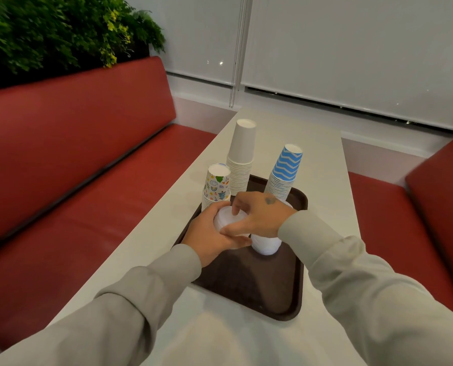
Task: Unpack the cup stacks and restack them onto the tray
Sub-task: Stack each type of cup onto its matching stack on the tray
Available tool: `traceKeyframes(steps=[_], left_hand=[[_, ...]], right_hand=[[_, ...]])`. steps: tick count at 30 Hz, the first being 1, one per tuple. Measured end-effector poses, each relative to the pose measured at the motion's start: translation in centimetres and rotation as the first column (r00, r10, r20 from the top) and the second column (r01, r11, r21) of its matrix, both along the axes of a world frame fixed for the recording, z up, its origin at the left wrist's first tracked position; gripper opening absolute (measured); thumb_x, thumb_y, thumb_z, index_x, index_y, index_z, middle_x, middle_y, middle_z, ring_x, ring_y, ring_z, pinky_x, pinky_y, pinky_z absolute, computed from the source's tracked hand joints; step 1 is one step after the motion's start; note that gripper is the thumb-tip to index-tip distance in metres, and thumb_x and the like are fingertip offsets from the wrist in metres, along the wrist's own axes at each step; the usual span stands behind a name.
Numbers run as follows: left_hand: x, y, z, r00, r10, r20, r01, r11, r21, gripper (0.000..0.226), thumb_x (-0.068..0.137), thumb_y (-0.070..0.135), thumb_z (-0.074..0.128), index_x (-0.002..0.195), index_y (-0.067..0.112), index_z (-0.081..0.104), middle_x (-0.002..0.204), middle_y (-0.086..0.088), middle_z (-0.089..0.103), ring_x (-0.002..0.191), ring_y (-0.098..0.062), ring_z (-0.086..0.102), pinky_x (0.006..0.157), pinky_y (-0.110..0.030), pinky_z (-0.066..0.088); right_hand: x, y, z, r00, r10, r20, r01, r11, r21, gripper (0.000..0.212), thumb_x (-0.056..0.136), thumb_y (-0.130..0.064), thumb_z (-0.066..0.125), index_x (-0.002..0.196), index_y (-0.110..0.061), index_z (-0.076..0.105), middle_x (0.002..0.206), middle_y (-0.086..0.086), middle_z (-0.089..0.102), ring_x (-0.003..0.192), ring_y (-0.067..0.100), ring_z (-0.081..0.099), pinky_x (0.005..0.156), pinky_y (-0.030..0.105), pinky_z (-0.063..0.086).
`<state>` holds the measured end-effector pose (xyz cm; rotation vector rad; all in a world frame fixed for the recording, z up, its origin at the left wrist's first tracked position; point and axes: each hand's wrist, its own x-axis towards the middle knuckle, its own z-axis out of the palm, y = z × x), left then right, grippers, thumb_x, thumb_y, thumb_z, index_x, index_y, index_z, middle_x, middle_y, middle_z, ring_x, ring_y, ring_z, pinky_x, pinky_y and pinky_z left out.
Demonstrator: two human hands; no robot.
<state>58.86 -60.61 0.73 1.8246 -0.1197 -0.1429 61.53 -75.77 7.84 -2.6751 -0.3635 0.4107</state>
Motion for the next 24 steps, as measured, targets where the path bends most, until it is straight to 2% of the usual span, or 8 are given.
traceKeyframes(steps=[3,7,9,11,15,18,21,24], left_hand=[[-0.3,0.3,0.0,1.000,-0.018,0.009,0.018,1.000,0.013,0.081,0.068,0.019,0.091,0.134,0.034,0.048,0.137,0.010,0.052,0.127,-0.016,0.048,0.100,-0.028,0.045],[-0.3,0.5,-0.2,1.000,-0.001,0.003,0.001,0.999,0.049,0.080,0.070,0.022,0.090,0.135,0.036,0.046,0.137,0.011,0.052,0.126,-0.015,0.048,0.107,-0.039,0.046],[-0.3,0.7,-0.5,1.000,0.009,0.007,-0.010,0.998,0.062,0.079,0.069,0.025,0.090,0.132,0.041,0.046,0.134,0.013,0.053,0.123,-0.014,0.049,0.107,-0.040,0.047],[-0.1,0.9,-0.8,1.000,0.021,0.010,-0.022,0.995,0.094,0.084,0.068,0.030,0.091,0.138,0.037,0.045,0.139,0.012,0.050,0.127,-0.014,0.047,0.109,-0.039,0.045],[0.3,1.1,-1.4,0.999,0.050,-0.007,-0.049,0.991,0.125,0.090,0.068,0.033,0.091,0.144,0.034,0.042,0.146,0.011,0.043,0.131,-0.013,0.040,0.108,-0.037,0.042],[0.5,1.0,-1.6,0.998,0.052,-0.019,-0.049,0.989,0.137,0.090,0.069,0.034,0.090,0.144,0.034,0.041,0.147,0.011,0.042,0.135,-0.016,0.040,0.109,-0.039,0.042],[0.8,0.8,-1.6,0.998,0.054,-0.014,-0.052,0.989,0.136,0.090,0.069,0.034,0.090,0.144,0.034,0.041,0.147,0.012,0.042,0.131,-0.013,0.040,0.108,-0.036,0.041],[0.9,0.4,-1.6,0.999,0.052,-0.014,-0.049,0.989,0.140,0.089,0.069,0.034,0.090,0.143,0.034,0.041,0.148,0.011,0.042,0.131,-0.012,0.040,0.107,-0.035,0.041]], right_hand=[[0.0,0.2,-0.3,1.000,-0.011,0.012,0.011,1.000,0.011,0.045,0.072,-0.055,0.077,0.104,-0.033,0.056,0.117,-0.006,0.059,0.103,0.017,0.058,0.085,0.031,0.053],[0.0,-0.2,-0.3,0.999,-0.041,0.009,0.041,0.998,0.056,0.040,0.072,-0.050,0.076,0.101,-0.030,0.057,0.110,-0.007,0.057,0.100,0.017,0.057,0.084,0.034,0.054],[0.2,-0.7,0.1,0.997,-0.070,0.023,0.068,0.994,0.087,0.039,0.071,-0.049,0.076,0.099,-0.030,0.057,0.106,-0.008,0.057,0.099,0.017,0.057,0.086,0.036,0.054],[0.6,-1.4,1.0,0.992,-0.112,0.061,0.104,0.988,0.116,0.038,0.071,-0.049,0.077,0.099,-0.030,0.058,0.106,-0.008,0.059,0.099,0.018,0.059,0.088,0.038,0.054],[1.9,-4.1,3.0,0.958,-0.243,0.150,0.216,0.960,0.178,0.037,0.073,-0.044,0.078,0.101,-0.026,0.061,0.102,-0.006,0.061,0.097,0.019,0.059,0.077,0.029,0.051],[3.0,-6.2,2.7,0.942,-0.291,0.169,0.274,0.954,0.119,0.042,0.074,-0.045,0.078,0.106,-0.026,0.058,0.111,0.000,0.058,0.099,0.021,0.057,0.070,0.027,0.046],[3.6,-7.4,1.5,0.940,-0.310,0.140,0.308,0.951,0.034,0.046,0.074,-0.046,0.077,0.109,-0.025,0.054,0.119,0.003,0.055,0.100,0.024,0.056,0.071,0.028,0.047],[3.7,-7.9,0.4,0.947,-0.305,0.105,0.310,0.950,-0.034,0.049,0.076,-0.047,0.075,0.112,-0.024,0.052,0.120,0.005,0.054,0.101,0.026,0.056,0.079,0.033,0.052]])
